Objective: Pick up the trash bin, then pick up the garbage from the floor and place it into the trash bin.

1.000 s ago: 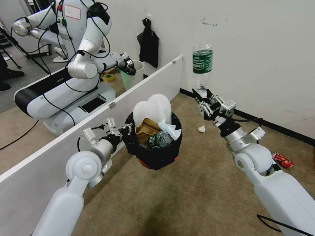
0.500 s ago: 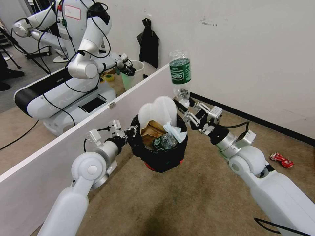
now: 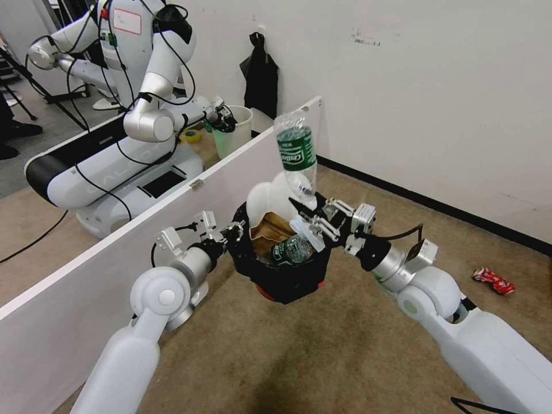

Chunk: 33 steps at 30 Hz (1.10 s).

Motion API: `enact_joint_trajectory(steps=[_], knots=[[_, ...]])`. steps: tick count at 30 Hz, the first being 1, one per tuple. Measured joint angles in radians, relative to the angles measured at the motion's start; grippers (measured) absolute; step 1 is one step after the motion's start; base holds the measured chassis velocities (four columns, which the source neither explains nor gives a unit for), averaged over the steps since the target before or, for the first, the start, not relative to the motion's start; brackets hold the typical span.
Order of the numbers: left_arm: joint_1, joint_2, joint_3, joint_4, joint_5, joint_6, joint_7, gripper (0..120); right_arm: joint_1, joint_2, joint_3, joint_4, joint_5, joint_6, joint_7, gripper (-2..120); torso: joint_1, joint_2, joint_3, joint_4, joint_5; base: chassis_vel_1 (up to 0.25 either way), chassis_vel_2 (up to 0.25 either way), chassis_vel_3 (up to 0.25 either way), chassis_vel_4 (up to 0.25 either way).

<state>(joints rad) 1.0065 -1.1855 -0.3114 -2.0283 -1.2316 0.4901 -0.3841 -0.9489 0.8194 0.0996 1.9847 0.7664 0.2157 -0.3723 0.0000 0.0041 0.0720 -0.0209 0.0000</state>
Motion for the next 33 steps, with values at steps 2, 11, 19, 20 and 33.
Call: enact_joint_trajectory(steps=[2, 11, 19, 20, 33], knots=[[0.0, 0.002, -0.003, 0.0, 0.0, -0.001, 0.0, 4, -0.001, -0.003, 0.0, 0.001, 0.007, -0.002, 0.004, 28, 0.0, 0.0, 0.0, 0.0, 0.0, 0.0, 0.0, 0.0, 0.0], [-0.002, 0.004, -0.005, -0.001, -0.007, -0.003, -0.005, 4, -0.014, -0.018, -0.005, -0.002, 0.035, -0.019, 0.017, 28, 0.0, 0.0, 0.0, 0.0, 0.0, 0.0, 0.0, 0.0, 0.0], [-0.001, 0.006, -0.004, -0.008, -0.012, -0.003, -0.009, 4, -0.016, -0.022, -0.006, -0.001, 0.042, -0.067, 0.064, 28, 0.0, 0.0, 0.0, -0.0001, 0.0, 0.0, 0.0, 0.0, 0.0], [-0.001, 0.006, -0.004, -0.008, -0.012, -0.003, -0.009, 4, -0.016, -0.022, -0.006, -0.001, 0.042, -0.067, 0.064, 28, 0.0, 0.0, 0.0, -0.0001, 0.0, 0.0, 0.0, 0.0, 0.0], [0.001, 0.01, -0.005, -0.015, -0.012, -0.003, -0.01, 4, -0.003, -0.029, -0.026, 0.034, 0.046, -0.18, 0.117, 28, 0.0, 0.0, 0.0, 0.0, 0.0, 0.0, 0.0, 0.0, 0.0]])
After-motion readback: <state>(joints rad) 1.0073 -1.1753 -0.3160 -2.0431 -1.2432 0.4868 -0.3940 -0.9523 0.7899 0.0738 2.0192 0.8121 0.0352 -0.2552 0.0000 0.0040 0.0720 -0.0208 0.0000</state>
